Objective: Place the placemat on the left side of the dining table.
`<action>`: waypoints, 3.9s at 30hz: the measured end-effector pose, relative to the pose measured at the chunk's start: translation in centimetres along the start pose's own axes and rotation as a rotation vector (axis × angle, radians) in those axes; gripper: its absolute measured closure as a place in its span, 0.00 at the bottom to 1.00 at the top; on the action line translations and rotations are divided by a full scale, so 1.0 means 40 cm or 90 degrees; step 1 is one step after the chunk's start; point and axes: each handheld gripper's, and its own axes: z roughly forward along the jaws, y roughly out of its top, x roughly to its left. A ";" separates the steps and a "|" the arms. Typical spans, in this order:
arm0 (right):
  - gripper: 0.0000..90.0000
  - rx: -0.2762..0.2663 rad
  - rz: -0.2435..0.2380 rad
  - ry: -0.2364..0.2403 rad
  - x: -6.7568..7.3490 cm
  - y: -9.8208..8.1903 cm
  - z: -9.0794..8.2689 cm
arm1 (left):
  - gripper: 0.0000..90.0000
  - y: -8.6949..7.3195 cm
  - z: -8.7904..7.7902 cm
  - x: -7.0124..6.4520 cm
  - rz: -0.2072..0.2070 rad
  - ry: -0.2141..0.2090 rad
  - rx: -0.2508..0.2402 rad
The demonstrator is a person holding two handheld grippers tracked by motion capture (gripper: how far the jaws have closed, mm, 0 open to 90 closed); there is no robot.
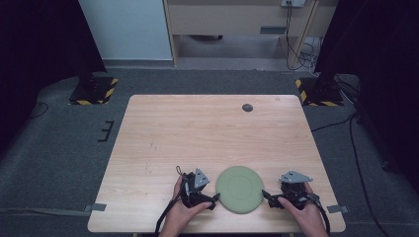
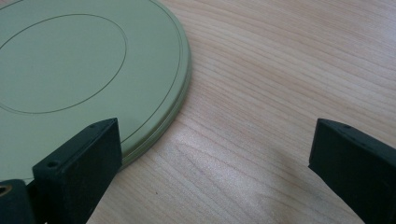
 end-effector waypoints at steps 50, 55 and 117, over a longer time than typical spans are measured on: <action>0.01 0.001 0.010 -0.016 0.006 0.009 0.011 | 0.01 0.017 0.006 -0.011 0.017 0.047 -0.017; 0.01 -0.001 0.013 -0.025 0.008 0.011 0.013 | 0.01 0.019 0.010 -0.006 0.013 0.054 -0.018; 0.01 -0.006 0.016 -0.039 0.013 0.021 0.024 | 0.00 0.047 0.034 -0.004 0.023 0.070 -0.019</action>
